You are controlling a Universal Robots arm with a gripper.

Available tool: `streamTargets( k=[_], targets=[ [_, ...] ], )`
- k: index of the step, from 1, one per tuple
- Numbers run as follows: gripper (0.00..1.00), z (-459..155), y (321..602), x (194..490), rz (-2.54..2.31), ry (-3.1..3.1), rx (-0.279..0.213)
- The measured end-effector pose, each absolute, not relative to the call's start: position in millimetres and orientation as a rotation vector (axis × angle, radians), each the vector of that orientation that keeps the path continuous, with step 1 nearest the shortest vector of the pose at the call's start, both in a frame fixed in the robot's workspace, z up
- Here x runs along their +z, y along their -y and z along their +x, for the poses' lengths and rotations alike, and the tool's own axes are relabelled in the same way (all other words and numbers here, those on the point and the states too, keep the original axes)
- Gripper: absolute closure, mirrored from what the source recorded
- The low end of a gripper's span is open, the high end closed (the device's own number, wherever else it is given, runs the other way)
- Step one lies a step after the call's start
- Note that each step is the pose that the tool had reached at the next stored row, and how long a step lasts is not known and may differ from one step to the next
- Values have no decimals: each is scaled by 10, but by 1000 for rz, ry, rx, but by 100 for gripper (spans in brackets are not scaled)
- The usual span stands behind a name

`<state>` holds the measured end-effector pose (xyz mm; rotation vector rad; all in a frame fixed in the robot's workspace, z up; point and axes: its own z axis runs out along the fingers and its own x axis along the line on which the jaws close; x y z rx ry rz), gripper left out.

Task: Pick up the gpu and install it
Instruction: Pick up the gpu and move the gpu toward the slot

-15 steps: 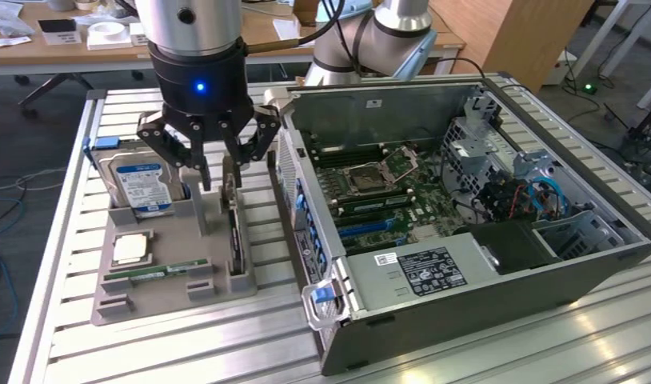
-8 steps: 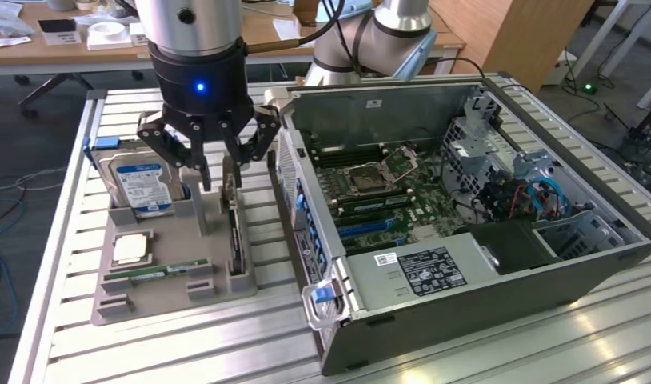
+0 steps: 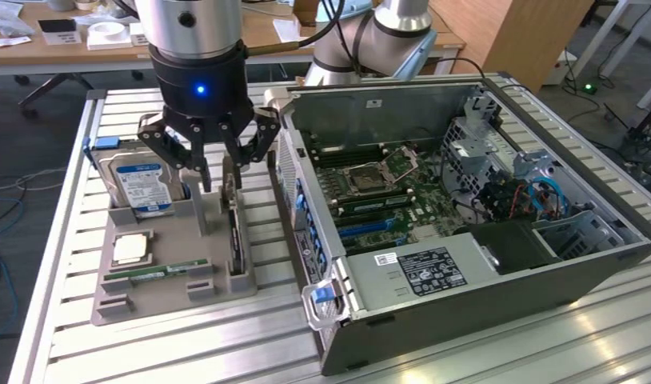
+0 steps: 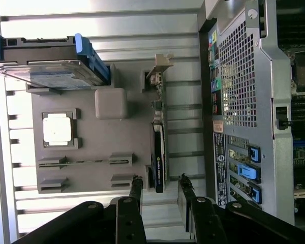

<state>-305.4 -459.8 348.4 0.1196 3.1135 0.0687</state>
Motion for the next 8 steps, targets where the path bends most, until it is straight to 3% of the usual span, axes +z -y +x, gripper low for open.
streamTargets(
  k=[8],
  targets=[
    [58, -3054, 4598, 3400, 120, -3113, 69]
  ],
)
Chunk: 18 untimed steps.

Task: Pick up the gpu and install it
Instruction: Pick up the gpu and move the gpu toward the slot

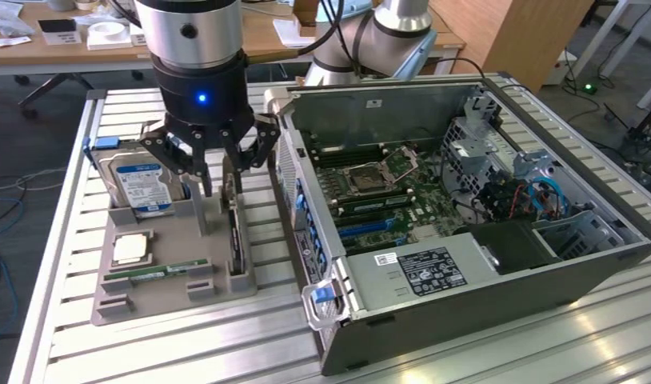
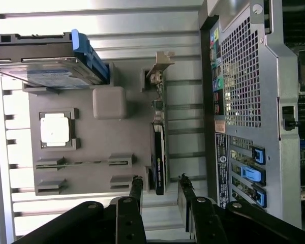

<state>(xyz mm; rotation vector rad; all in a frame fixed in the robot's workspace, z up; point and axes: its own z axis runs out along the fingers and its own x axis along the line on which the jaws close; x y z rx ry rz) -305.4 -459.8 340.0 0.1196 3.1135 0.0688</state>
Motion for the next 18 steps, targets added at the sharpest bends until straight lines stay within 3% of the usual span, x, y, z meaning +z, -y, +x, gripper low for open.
streamTargets(
  k=[18],
  targets=[
    [58, -3054, 4598, 3369, 120, -3113, 69]
  ],
)
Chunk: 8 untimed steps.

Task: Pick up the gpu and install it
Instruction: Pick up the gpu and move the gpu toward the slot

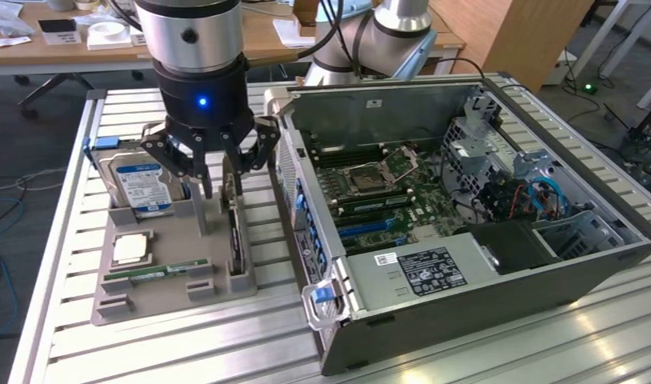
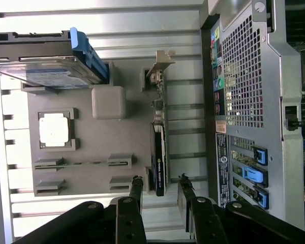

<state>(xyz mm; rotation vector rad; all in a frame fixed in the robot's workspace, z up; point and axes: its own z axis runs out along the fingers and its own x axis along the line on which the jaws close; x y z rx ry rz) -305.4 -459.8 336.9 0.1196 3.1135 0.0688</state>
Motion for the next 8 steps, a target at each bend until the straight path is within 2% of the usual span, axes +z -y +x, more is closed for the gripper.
streamTargets(
  k=[8],
  targets=[
    [58, -3054, 4598, 3319, 120, -3114, 69]
  ],
)
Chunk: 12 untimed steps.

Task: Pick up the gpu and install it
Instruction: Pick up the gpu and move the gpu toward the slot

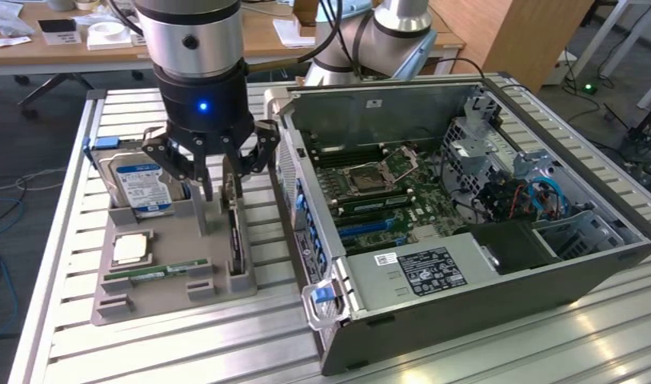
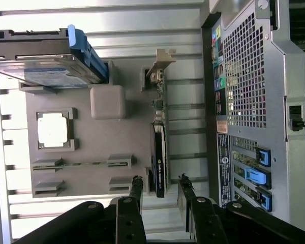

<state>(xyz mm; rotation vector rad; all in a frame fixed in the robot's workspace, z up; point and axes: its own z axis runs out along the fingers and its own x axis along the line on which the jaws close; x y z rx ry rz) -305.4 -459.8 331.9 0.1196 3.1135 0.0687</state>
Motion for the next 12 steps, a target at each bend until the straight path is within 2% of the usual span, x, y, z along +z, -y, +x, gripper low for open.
streamTargets(
  k=[12],
  targets=[
    [58, -3054, 4598, 3283, 120, -3113, 69]
  ],
)
